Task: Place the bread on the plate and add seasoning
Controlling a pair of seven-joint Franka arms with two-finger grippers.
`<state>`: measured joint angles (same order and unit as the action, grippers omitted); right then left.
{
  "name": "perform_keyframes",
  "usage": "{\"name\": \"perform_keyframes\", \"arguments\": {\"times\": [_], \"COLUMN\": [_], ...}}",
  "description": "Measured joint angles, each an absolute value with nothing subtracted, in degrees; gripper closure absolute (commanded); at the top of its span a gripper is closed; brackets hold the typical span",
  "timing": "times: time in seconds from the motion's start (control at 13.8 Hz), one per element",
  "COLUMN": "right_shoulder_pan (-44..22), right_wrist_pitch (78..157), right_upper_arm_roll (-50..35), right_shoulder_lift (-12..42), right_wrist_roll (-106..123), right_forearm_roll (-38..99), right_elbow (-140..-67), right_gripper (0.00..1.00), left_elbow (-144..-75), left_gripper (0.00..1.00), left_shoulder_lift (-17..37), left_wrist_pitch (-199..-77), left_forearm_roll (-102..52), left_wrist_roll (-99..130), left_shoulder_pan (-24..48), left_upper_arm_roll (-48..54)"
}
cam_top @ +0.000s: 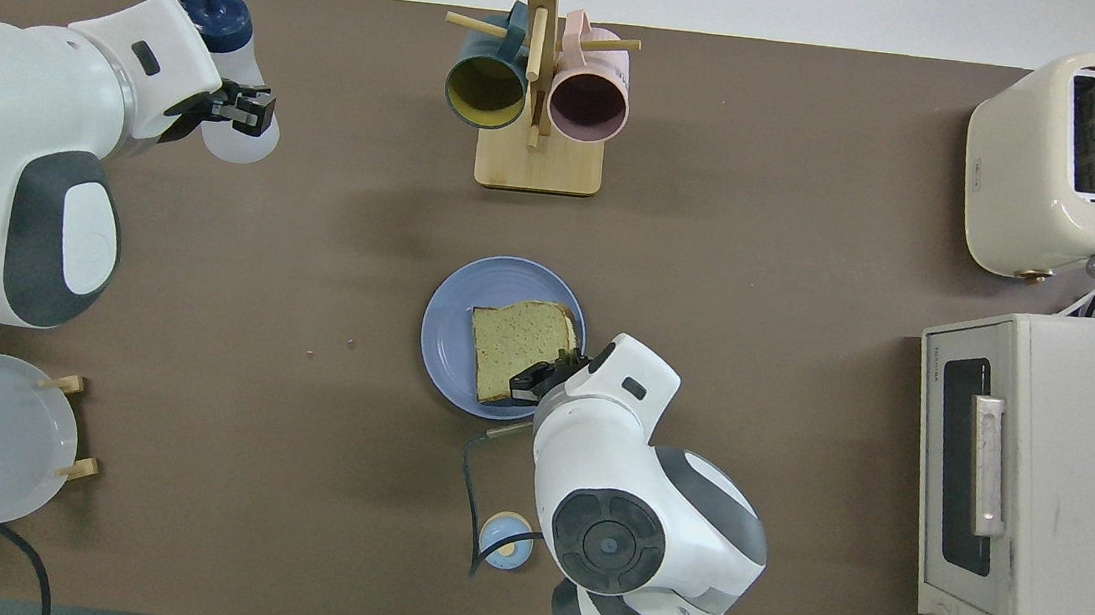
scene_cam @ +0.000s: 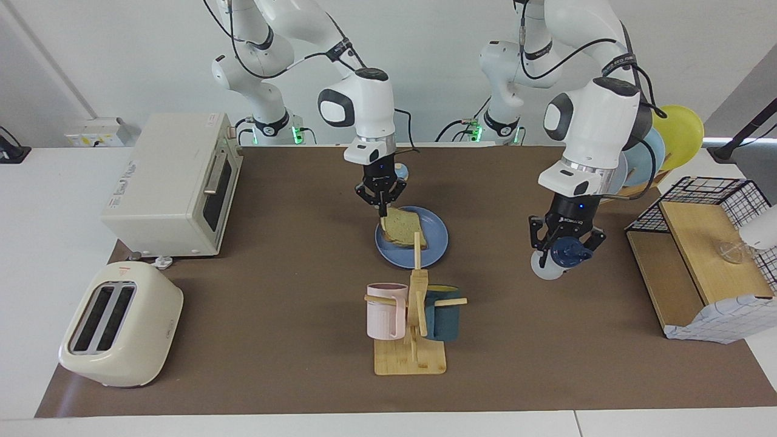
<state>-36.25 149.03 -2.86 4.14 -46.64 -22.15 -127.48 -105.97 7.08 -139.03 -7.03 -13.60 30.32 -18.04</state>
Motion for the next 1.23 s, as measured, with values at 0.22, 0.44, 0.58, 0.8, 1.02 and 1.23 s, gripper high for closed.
{"name": "perform_keyframes", "arguments": {"times": [0.22, 0.44, 0.58, 0.8, 1.02, 1.23], "right_shoulder_pan": [-36.0, -35.8, -35.7, -35.7, -35.8, -35.8], "right_wrist_pitch": [149.0, 149.1, 149.1, 149.2, 148.3, 142.2], "right_upper_arm_roll": [-2.9, -2.9, -2.9, -3.0, -3.0, -3.1], "right_shoulder_lift": [3.8, 3.5, 3.5, 3.3, 2.8, 2.9], "right_wrist_roll": [-46.6, -46.6, -46.6, -46.6, -46.6, -45.2], "right_forearm_roll": [-22.2, -22.2, -22.2, -22.2, -21.9, -15.3], "right_elbow": [-127.6, -127.6, -127.6, -126.7, -124.4, -119.9], "right_gripper": [0.0, 0.0, 0.0, 0.0, 0.0, 0.0], "left_elbow": [-106.0, -106.0, -106.0, -106.1, -106.1, -106.1], "left_gripper": [1.0, 1.0, 1.0, 1.0, 1.0, 1.0], "left_shoulder_lift": [4.5, 2.2, 1.1, -0.1, -0.6, -1.5], "left_wrist_pitch": [-133.4, -127.7, -124.1, -120.5, -118.1, -113.7], "left_forearm_roll": [-7.0, -7.0, -7.0, -7.0, -7.0, -7.0], "left_wrist_roll": [-17.0, -21.7, -26.3, -32.7, -38.7, -47.4], "left_shoulder_pan": [30.3, 30.3, 30.3, 30.4, 30.5, 30.6], "left_upper_arm_roll": [-18.0, -18.0, -18.0, -17.9, -17.6, -17.6]}}
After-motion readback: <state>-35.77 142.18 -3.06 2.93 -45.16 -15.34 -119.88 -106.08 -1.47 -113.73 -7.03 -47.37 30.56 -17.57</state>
